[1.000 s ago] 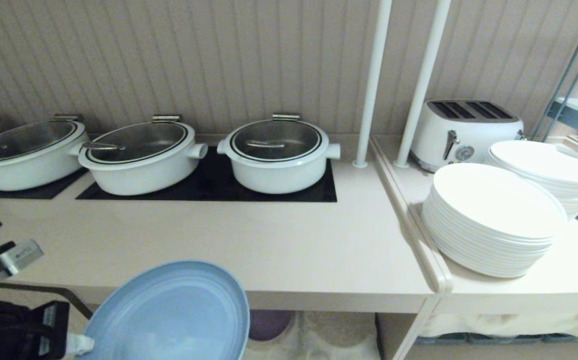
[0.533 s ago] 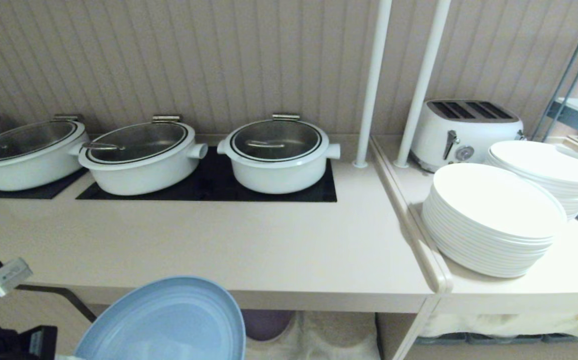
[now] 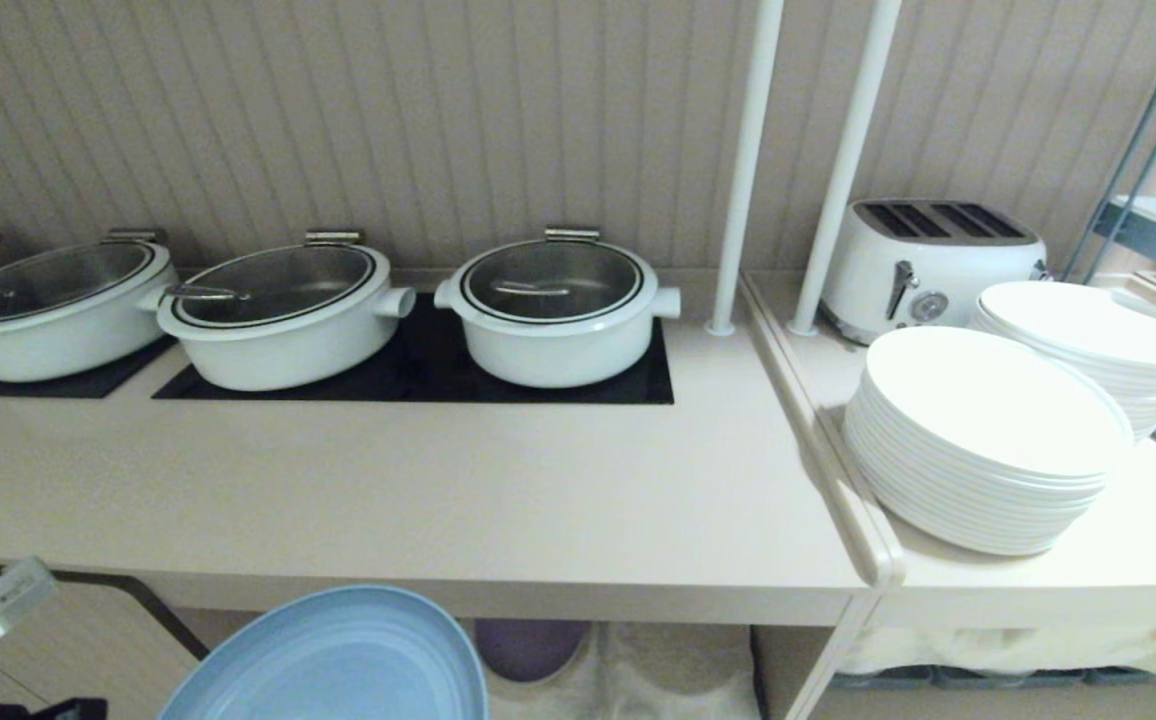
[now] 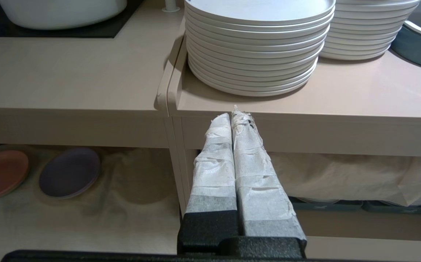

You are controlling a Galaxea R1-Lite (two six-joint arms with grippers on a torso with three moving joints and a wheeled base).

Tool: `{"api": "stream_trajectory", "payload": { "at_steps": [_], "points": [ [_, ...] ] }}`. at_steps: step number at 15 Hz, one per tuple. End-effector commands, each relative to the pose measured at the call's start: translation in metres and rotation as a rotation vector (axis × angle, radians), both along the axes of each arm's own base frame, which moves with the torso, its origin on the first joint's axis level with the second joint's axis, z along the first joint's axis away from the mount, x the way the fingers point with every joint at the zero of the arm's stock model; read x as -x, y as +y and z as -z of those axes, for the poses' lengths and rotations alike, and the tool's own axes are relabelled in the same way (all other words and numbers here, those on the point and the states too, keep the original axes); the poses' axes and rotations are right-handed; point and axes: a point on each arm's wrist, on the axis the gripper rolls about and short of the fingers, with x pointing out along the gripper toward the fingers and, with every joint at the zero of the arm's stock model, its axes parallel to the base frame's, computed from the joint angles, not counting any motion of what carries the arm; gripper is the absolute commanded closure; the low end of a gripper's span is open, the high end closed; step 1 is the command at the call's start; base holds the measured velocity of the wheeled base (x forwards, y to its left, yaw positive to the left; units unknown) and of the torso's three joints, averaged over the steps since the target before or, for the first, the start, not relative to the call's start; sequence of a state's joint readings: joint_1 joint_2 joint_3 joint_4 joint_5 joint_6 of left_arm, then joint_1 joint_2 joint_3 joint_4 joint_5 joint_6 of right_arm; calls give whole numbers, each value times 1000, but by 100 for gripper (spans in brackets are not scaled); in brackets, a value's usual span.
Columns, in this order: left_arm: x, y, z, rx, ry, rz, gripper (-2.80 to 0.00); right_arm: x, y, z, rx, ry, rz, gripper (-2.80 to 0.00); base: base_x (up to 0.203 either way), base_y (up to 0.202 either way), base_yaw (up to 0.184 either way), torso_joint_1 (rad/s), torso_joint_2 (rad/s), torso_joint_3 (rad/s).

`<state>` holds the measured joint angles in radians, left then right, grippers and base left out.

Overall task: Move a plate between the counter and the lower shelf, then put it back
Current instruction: Put the plate in the cupboard

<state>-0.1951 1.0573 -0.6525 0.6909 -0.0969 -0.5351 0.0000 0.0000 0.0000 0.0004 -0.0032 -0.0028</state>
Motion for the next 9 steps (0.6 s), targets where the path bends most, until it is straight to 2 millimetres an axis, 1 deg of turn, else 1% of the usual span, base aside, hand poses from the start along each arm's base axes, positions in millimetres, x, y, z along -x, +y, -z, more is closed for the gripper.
{"api": "stream_trajectory", "payload": {
  "at_steps": [1,9],
  "points": [
    [2,0,1,5,7,-1,0,0,0,0,0,0,0,0,0,0,0,0,0,0],
    [4,0,1,27,4,10,0,0,0,0,0,1,0,0,0,0,0,0,0,0]
  ]
}}
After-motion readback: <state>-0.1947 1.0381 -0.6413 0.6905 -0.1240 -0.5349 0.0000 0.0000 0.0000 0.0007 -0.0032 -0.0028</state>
